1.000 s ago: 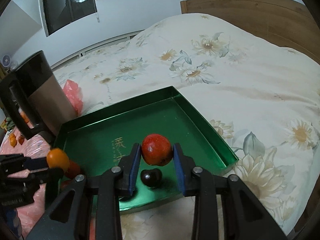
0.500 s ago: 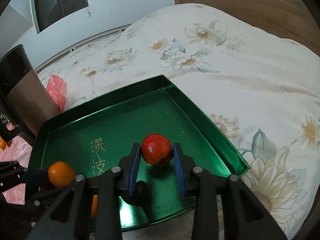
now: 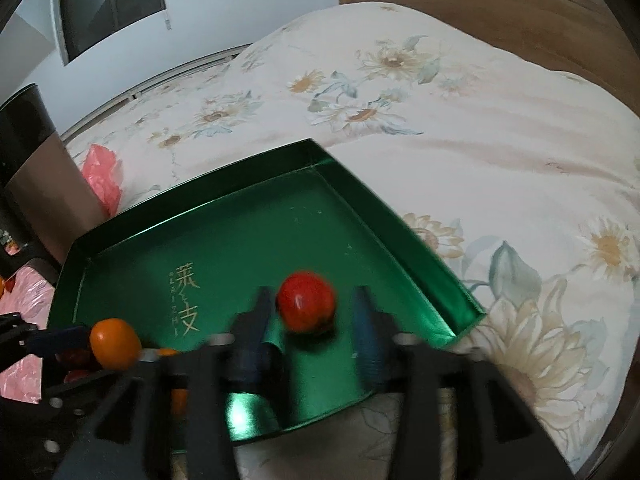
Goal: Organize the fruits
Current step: 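Lower the apple and orange into the tray and open both grippers, then withdraw both open grippers from the green tray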
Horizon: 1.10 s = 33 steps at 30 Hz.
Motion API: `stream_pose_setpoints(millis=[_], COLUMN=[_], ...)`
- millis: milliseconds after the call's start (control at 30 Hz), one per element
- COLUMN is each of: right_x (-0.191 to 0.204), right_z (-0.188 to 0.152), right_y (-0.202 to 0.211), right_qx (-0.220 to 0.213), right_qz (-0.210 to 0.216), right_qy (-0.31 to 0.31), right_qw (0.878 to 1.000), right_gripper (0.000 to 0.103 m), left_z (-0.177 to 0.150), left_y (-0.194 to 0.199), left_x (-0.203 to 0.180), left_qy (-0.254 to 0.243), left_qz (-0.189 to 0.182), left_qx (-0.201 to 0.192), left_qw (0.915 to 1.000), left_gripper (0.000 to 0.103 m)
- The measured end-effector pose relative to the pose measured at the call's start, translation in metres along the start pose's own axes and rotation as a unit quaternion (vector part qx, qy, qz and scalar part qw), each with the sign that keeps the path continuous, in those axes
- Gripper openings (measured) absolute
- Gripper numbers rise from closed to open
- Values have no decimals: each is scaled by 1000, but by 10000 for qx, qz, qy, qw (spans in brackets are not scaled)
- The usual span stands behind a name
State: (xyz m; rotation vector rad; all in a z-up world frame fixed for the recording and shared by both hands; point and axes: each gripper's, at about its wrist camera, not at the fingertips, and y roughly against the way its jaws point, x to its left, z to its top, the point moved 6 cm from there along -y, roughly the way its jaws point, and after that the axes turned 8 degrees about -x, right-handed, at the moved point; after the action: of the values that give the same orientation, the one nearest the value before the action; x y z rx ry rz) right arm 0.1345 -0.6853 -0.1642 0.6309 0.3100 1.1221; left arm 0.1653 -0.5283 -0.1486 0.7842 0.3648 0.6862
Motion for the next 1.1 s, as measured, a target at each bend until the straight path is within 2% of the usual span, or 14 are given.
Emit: stream_pose_setpoints(millis=[100, 267, 333, 500, 600, 700, 1100], right_x=[0, 1, 2, 11, 22, 36, 97], right_z=[2, 6, 7, 4, -2, -9, -37], right_y=[6, 22, 32, 56, 71, 89, 149], right_qx=[-49, -132, -186, -266, -258, -309, -351], right_qz=[-1, -20, -33, -40, -6, 71, 373], right_qy=[-22, -24, -43, 6, 85, 137, 373], right_qw=[10000, 9999, 9998, 9996, 9996, 9994, 9980], right_gripper=[85, 86, 94, 97, 98, 103, 103], left_z=[2, 0, -5, -16, -23, -31, -60], left_y=[7, 27, 39, 63, 77, 97, 171], left_x=[1, 5, 10, 18, 23, 26, 43], left_qy=[28, 101, 223, 409, 472, 514, 688], left_qz=[23, 90, 125, 315, 465, 614, 969], left_qx=[-58, -154, -184, -299, -365, -487, -822], left_qw=[10000, 9998, 9995, 9982, 9971, 9956, 9895], left_gripper=[52, 52, 53, 55, 55, 57, 61])
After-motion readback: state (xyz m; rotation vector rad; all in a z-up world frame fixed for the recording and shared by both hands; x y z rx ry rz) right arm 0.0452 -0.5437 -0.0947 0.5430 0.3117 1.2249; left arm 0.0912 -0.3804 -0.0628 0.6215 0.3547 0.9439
